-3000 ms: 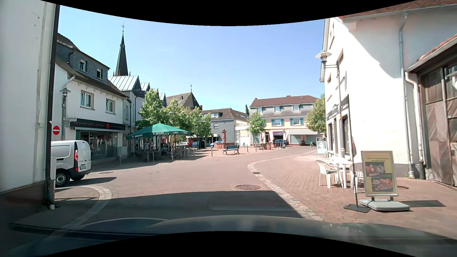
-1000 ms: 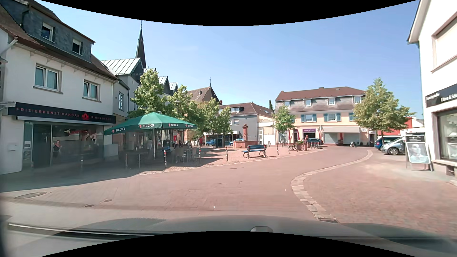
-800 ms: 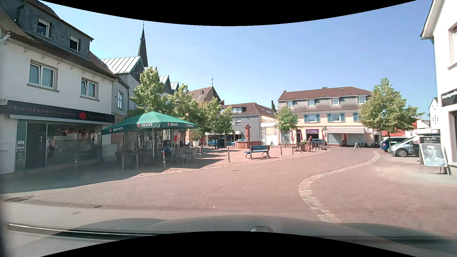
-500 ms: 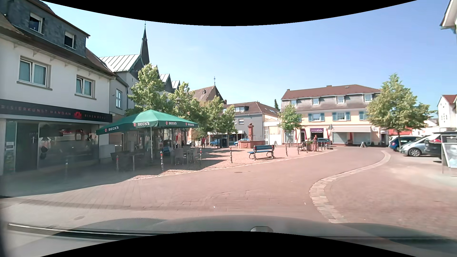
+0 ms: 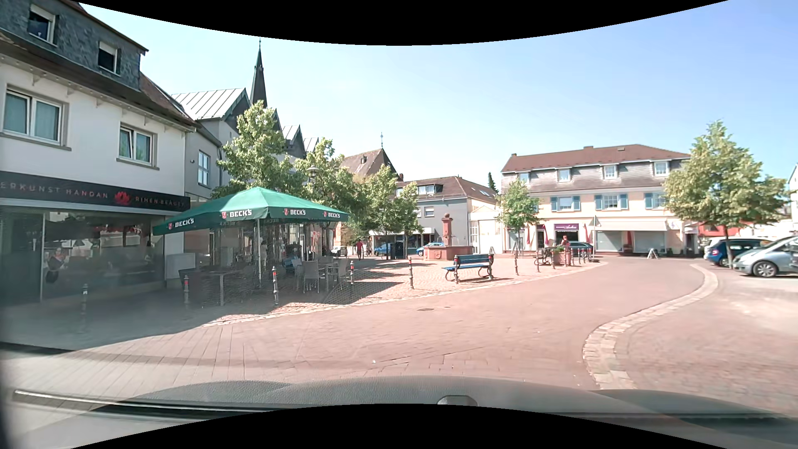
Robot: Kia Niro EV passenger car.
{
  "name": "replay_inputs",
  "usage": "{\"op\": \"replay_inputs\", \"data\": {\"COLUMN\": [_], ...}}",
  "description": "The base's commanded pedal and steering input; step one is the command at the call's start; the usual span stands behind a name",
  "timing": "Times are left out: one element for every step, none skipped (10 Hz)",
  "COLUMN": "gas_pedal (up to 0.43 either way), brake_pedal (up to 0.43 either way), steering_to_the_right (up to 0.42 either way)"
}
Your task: Follow the waypoints while adhering to traffic rules and regulations
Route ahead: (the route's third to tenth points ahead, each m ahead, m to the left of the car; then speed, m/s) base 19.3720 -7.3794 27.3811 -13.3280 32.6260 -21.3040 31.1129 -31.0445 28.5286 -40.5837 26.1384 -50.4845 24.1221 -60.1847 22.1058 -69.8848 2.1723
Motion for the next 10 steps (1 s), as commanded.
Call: {"op": "replay_inputs", "data": {"gas_pedal": [0.0,0.0,0.0,0.0,0.0,0.0,0.0,0.0,0.0,0.02], "brake_pedal": [0.006,0.0,0.0,0.0,0.0,0.0,0.0,0.0,0.0,0.0], "steering_to_the_right": [-0.058,-0.042,-0.026,-0.001,0.024,0.054,0.076,0.11,0.136,0.155]}}
